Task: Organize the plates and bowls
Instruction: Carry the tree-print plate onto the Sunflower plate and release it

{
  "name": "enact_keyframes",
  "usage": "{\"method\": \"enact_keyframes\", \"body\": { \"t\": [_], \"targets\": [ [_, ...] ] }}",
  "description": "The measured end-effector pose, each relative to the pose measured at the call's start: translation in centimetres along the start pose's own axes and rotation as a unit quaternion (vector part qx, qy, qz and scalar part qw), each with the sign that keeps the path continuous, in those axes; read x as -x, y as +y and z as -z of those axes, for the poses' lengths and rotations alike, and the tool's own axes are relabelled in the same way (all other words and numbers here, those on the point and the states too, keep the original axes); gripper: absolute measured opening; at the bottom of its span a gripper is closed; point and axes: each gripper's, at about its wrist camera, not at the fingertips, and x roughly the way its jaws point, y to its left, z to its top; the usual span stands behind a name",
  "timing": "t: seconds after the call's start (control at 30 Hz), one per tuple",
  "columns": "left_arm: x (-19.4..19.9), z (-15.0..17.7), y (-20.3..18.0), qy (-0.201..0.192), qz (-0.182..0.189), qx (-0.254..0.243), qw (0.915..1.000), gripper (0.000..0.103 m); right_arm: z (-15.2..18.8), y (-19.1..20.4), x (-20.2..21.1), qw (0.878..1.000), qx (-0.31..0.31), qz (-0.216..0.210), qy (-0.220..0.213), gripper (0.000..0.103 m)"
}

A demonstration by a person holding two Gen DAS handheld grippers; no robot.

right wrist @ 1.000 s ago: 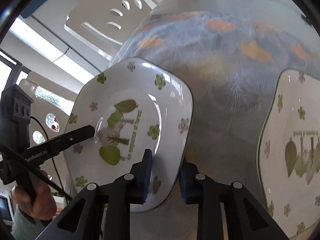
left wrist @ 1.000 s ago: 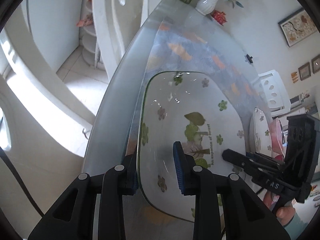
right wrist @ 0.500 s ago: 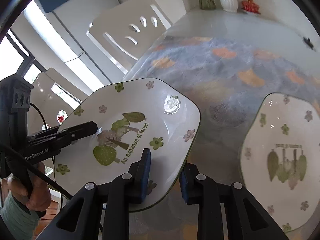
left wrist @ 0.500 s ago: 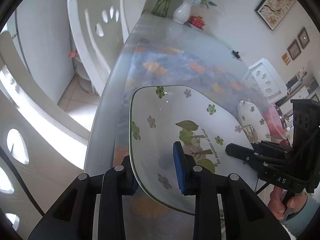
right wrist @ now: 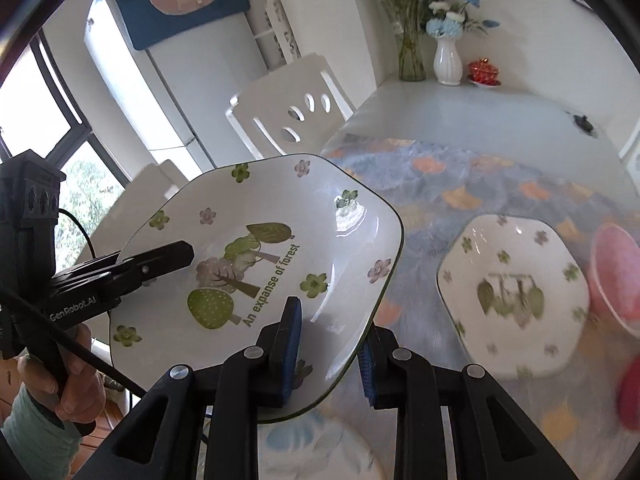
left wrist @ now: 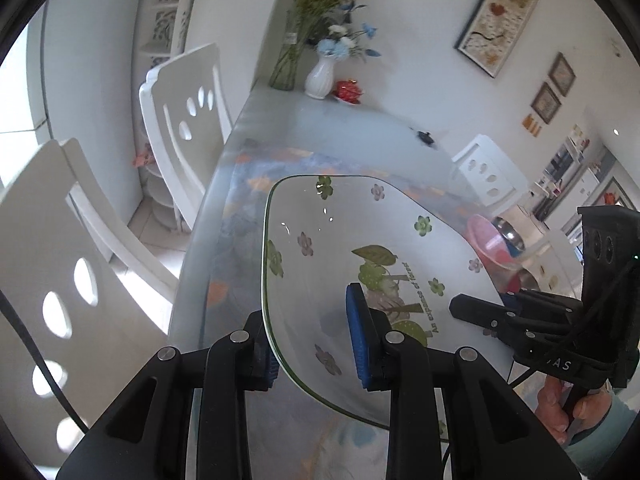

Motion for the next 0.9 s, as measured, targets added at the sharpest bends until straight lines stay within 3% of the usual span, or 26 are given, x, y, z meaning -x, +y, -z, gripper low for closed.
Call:
{"method": "enact_keyframes", "body": {
  "t": [0.2, 0.43, 0.67, 0.9],
  "targets": [
    [2.5, 3.9, -2.8, 0.007, -0.001, -0.004, 1.0, 0.025, 5.0, 0.6, 4.3, 1.0, -0.02, 0.002, 0.0, 0.025],
    [3.1, 9.8, -4.6, 0.05, 0.004, 0.019, 0.9986, 0.025, 10.9, 0.7, 6.3, 0.999, -0.032, 0.009, 0.034, 0.025],
    [2.7, 14.7, -5.4, 0.088, 0.002, 0.032, 0.9956, 0.025, 16.1, 0.1, 6.1, 0.996, -0.052, 0.019, 0.075, 0.025],
    [1.2, 17.3, -4.7, 0.107, 0.002, 0.052, 0.9929, 0.025, 18.2, -0.2, 4.6, 0.993, -0.045, 0.031, 0.1, 0.025]
  ]
}}
